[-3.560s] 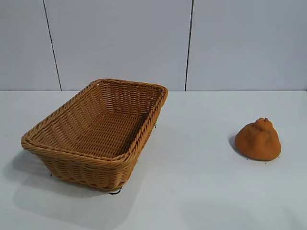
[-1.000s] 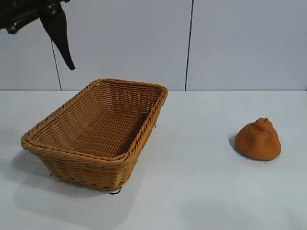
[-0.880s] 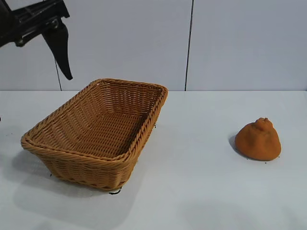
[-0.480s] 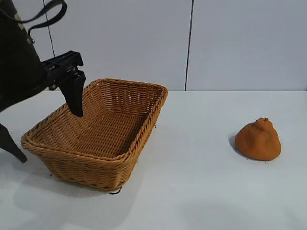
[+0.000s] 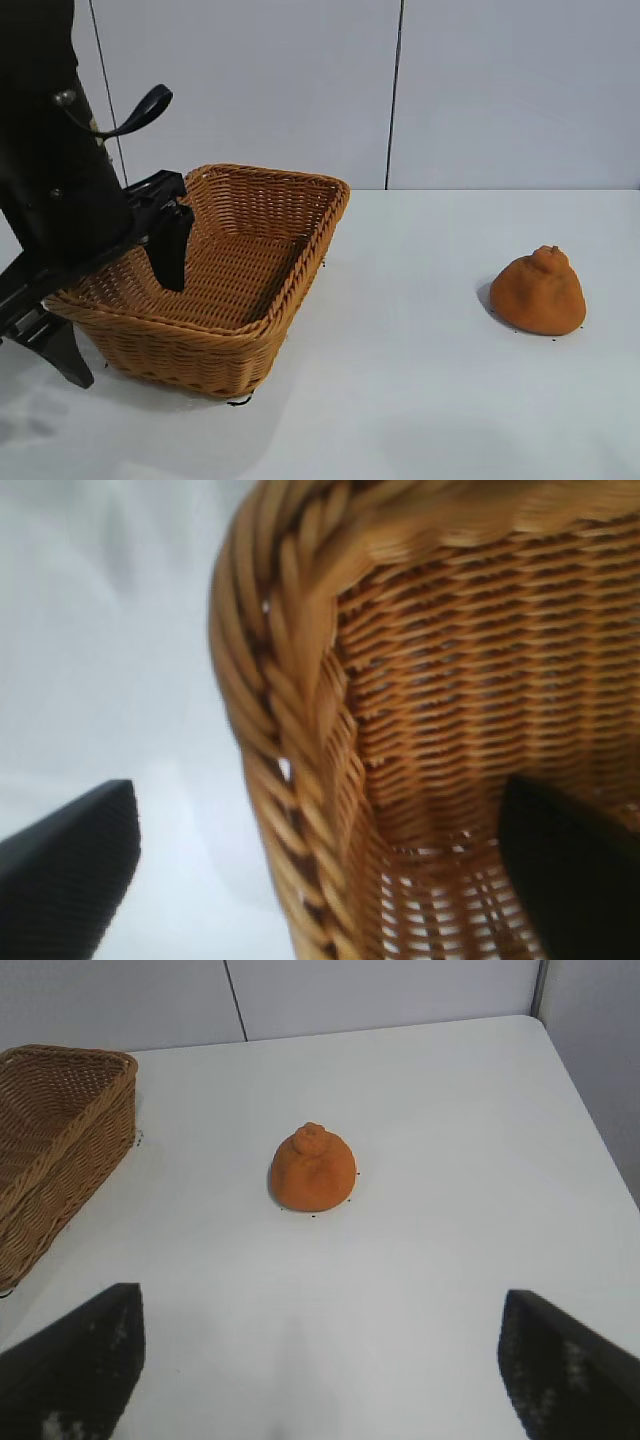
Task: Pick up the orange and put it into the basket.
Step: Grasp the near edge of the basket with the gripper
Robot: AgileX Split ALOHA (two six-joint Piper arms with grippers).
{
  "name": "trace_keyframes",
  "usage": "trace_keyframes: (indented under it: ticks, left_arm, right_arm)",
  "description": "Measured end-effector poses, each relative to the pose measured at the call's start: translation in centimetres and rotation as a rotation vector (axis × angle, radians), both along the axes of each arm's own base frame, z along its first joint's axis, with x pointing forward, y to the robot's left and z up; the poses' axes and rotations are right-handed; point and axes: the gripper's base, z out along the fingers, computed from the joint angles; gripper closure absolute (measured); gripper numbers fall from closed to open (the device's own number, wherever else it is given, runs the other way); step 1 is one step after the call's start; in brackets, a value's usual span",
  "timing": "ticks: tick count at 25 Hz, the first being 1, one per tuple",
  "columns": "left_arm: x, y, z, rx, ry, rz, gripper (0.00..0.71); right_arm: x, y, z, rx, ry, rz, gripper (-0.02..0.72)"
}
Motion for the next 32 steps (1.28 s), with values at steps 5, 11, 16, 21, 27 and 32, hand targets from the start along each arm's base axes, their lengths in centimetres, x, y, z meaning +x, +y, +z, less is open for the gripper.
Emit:
trace_keyframes:
  ticks: [5,11,16,21,27,32]
  left_arm:
    - [0.3,-0.5,-2.1,-0.017,0.041,0.033,0.014]
    - [0.4,-0.6,-3.3,-0.012,0.064,0.049,0.029]
    - [0.5,-0.6,-3.3,-0.018,0.06,0.068,0.183]
    - [0.5,-0.6,-3.3,-0.022,0.064,0.093,0.371]
    - [0.7,-0.6,-3.2,-0.036,0.056,0.129,0.599]
    - [0.9,-0.5,-2.9,-0.048,0.04,0.142,0.613]
  right_arm:
    - [0.0,0.0,0.0,0.0,0.0,0.0,0.045]
    - [0.0,0.0,0.0,0.0,0.0,0.0,0.045]
    - [0.0,0.0,0.0,0.0,0.0,0.0,0.045]
    - [0.0,0.0,0.0,0.0,0.0,0.0,0.045]
    - [0.0,0.0,0.0,0.0,0.001,0.0,0.045]
    - [0.0,0.0,0.0,0.0,0.001,0.0,0.045]
